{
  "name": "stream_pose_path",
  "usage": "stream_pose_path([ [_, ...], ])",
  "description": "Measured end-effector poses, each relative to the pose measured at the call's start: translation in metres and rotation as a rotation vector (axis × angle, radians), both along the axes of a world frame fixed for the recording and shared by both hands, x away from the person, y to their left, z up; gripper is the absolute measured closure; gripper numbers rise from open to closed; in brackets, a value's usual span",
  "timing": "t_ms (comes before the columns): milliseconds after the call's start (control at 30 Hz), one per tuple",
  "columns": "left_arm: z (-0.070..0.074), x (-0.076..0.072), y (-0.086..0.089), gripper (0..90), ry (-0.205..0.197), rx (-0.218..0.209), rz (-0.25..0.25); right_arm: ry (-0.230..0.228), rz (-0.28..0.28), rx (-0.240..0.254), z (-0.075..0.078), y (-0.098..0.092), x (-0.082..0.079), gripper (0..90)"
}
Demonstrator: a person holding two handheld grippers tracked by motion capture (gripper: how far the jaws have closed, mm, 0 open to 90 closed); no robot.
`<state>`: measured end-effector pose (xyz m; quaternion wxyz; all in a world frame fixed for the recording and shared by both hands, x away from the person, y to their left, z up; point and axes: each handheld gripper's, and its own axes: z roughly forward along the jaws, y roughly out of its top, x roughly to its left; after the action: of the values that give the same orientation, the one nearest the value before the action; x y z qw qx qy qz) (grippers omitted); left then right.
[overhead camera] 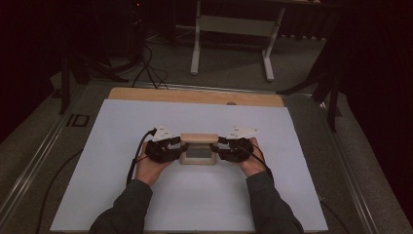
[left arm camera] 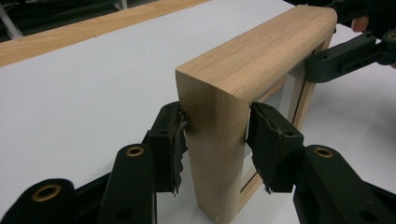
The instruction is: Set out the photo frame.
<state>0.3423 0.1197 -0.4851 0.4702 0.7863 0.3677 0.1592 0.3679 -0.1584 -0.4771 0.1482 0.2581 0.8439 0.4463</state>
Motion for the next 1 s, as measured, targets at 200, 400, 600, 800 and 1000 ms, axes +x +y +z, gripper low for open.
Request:
stream_pose_path([
  [200, 0.000, 0.003, 0.004, 55.6, 0.004, -0.013, 0.015, -0.012, -0.010, -0.009, 0.000, 0.006, 0.002, 56.1],
  [400, 0.000, 0.008, 0.008, 54.9, 0.001, -0.018, 0.028, -0.025, -0.019, -0.026, 0.001, 0.013, 0.005, 55.9],
  [600, 0.000, 0.011, 0.008, 54.4, 0.004, -0.021, 0.041, -0.023, -0.034, -0.017, 0.001, 0.016, 0.009, 55.6],
  [800, -0.001, 0.016, 0.007, 54.0, 0.010, -0.028, 0.059, -0.001, -0.045, 0.002, 0.000, 0.016, 0.014, 55.2],
  [1000, -0.001, 0.020, 0.005, 53.5, 0.013, -0.014, 0.067, 0.013, -0.064, 0.012, -0.002, 0.016, 0.019, 54.8],
])
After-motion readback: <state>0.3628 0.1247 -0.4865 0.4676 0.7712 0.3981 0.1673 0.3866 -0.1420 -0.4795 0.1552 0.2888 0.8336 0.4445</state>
